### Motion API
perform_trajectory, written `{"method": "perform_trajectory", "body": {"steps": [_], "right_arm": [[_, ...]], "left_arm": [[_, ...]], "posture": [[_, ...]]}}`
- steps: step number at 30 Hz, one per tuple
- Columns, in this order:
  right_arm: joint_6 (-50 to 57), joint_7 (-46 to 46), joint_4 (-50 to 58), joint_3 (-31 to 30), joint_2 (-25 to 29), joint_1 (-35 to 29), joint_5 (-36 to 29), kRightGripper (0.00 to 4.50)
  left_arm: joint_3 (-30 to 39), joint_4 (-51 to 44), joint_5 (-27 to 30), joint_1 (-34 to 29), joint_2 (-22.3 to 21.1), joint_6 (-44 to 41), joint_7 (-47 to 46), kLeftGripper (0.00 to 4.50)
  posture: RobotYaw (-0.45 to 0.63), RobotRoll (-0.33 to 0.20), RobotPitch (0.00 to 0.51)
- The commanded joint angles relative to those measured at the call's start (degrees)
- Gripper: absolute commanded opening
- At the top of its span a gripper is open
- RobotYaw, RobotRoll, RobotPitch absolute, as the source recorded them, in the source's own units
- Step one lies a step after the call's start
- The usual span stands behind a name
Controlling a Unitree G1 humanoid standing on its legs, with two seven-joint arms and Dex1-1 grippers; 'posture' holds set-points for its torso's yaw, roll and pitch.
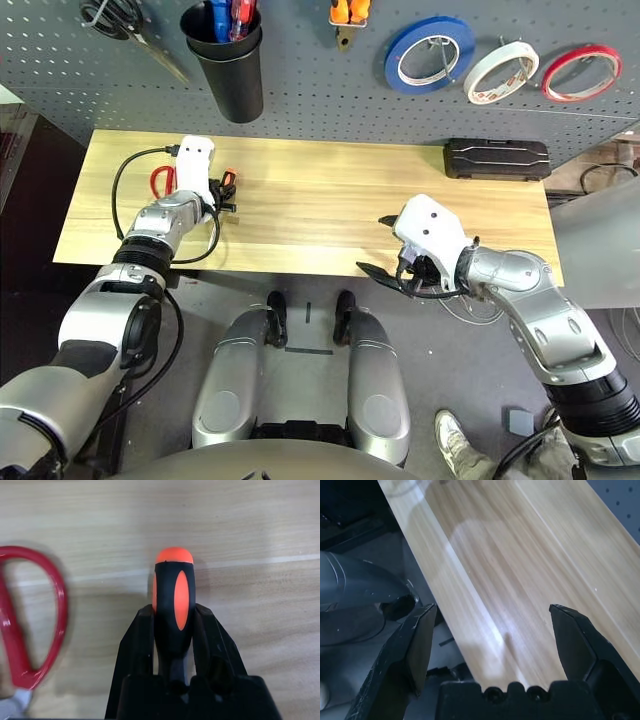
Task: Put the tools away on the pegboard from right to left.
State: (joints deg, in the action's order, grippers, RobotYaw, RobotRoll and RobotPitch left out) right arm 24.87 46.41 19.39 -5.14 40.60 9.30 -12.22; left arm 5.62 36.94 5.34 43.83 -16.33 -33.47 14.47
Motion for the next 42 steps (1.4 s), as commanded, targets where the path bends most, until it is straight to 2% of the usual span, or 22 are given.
{"method": "perform_trajectory", "body": {"steps": [1, 6, 8, 10, 12, 18, 22, 24, 28, 34, 42], "right_arm": [[-2.03, 1.15, -3.50, -2.13, -0.87, 0.98, 1.03, 4.50], [-7.03, 2.07, -9.24, -3.40, -3.35, 4.28, 2.15, 4.50], [-9.35, 2.29, -11.53, -3.56, -4.58, 5.46, 2.49, 4.50], [-12.14, 2.29, -13.94, -3.11, -6.18, 6.34, 2.26, 4.50], [-15.72, 2.31, -16.87, -2.12, -8.24, 6.92, 1.43, 4.50], [-25.96, 2.31, -23.66, 1.59, -13.06, 7.25, -1.46, 4.50], [-31.32, 3.02, -24.98, 5.62, -15.95, 7.17, -5.97, 4.50], [-30.19, 2.62, -22.93, 7.51, -16.19, 7.16, -8.18, 4.50], [-24.73, 2.30, -17.17, 9.26, -14.12, 7.00, -11.45, 4.50], [-16.03, 3.09, -9.04, 12.24, -8.54, 7.78, -17.03, 4.50], [-7.41, 0.66, -4.36, 14.66, -5.49, 10.86, -21.57, 4.50]], "left_arm": [[1.87, -18.75, 2.64, -6.74, -1.14, -12.42, -0.92, 0.98], [6.00, -40.57, 6.14, -13.26, -1.79, -23.36, -1.73, 0.98], [8.80, -46.90, 8.79, -14.65, -1.46, -25.90, -1.28, 0.98], [14.20, -52.89, 13.24, -14.91, 0.62, -29.31, -1.68, 0.98], [18.95, -58.64, 16.46, -15.84, 1.16, -29.32, -1.71, 0.98], [23.21, -65.99, 22.05, -15.88, -0.29, -25.95, -0.78, 0.98], [24.61, -68.08, 25.58, -12.73, -1.46, -24.96, -1.83, 0.98], [24.66, -68.57, 26.54, -10.52, -2.56, -24.92, -2.57, 0.98], [24.11, -68.03, 27.81, -6.47, -4.32, -25.64, -4.27, 0.98], [22.87, -64.85, 30.16, 3.03, -5.18, -25.71, -7.03, 0.98], [20.90, -58.41, 30.50, 10.47, -3.48, -18.94, -8.43, 0.98]], "posture": [[0.09, 0.000, 0.366], [0.16, 0.000, 0.335], [0.18, 0.000, 0.325], [0.21, 0.000, 0.316], [0.24, 0.000, 0.302], [0.29, 0.000, 0.284], [0.30, 0.000, 0.279], [0.30, 0.000, 0.275], [0.28, 0.000, 0.271], [0.23, 0.000, 0.264], [0.17, 0.000, 0.255]]}}
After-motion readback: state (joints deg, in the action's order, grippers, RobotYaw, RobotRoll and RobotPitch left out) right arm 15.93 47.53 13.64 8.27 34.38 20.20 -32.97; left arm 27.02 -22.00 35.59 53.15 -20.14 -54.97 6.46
